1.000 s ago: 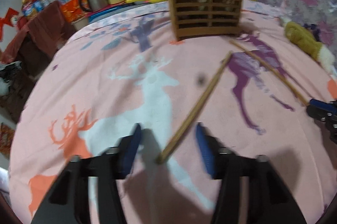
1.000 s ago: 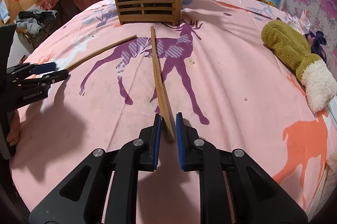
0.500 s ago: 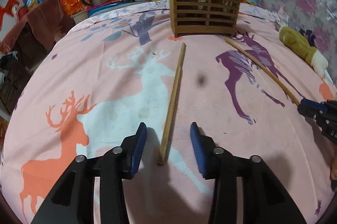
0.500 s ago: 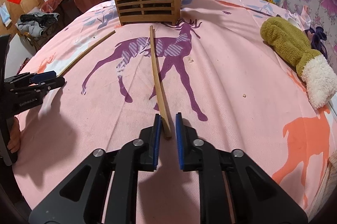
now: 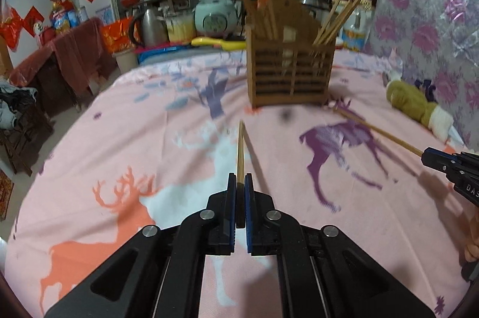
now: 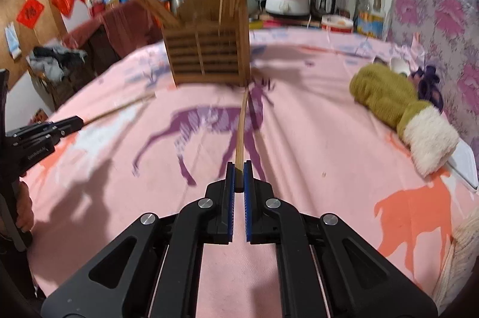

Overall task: Organize utensils
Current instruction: 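Carry both held chopsticks up and lower them into the wooden holder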

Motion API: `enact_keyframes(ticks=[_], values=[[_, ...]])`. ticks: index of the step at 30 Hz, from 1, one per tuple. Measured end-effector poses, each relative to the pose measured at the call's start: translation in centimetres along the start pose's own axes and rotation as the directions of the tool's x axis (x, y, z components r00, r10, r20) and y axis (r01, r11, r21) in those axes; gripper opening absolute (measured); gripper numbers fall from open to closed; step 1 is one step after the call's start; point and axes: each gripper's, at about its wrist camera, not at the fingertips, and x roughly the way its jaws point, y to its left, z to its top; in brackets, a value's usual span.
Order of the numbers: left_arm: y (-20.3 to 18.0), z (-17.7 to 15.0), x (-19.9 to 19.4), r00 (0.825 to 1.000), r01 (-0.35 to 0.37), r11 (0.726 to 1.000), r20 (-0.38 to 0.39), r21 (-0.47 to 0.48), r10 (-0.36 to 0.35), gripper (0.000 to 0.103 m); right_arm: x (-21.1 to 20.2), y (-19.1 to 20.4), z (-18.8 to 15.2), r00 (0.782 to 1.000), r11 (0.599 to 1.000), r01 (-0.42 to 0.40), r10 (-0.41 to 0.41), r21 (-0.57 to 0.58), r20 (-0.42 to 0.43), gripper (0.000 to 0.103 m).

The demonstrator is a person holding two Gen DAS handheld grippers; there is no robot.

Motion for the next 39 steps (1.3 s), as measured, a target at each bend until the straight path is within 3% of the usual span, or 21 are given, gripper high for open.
enact_keyframes(ticks=[13,26,33,39], values=[[-1.4,7.4,-3.3,0.995,0.071,0.997,0.066,0.013,-0.071,0.006,-6.3,1.7,6.1,0.979,0.999,-0.030,0.035,-0.029,0.199,0.006],[-3.9,12.4,-5.9,0.986,0.088,0.993,0.138,0.077,-0.098,0.006,-8.3,4.4,10.1,0.959,0.997,-0.044,0.061,-0.067,0.275,0.006],[-3.9,17.0,-7.5,0.968,0.106,0.993,0.222,0.050,-0.115,0.006,-8.9,5.1,13.1,0.943,0.996,-0.060,0.077,-0.061,0.323,0.006],[-4.5,20.7,-8.9,0.939,0.119,0.992,0.321,0.037,-0.125,0.006,-9.6,5.7,16.8,0.913,0.996,-0.073,0.088,-0.053,0.399,0.006]])
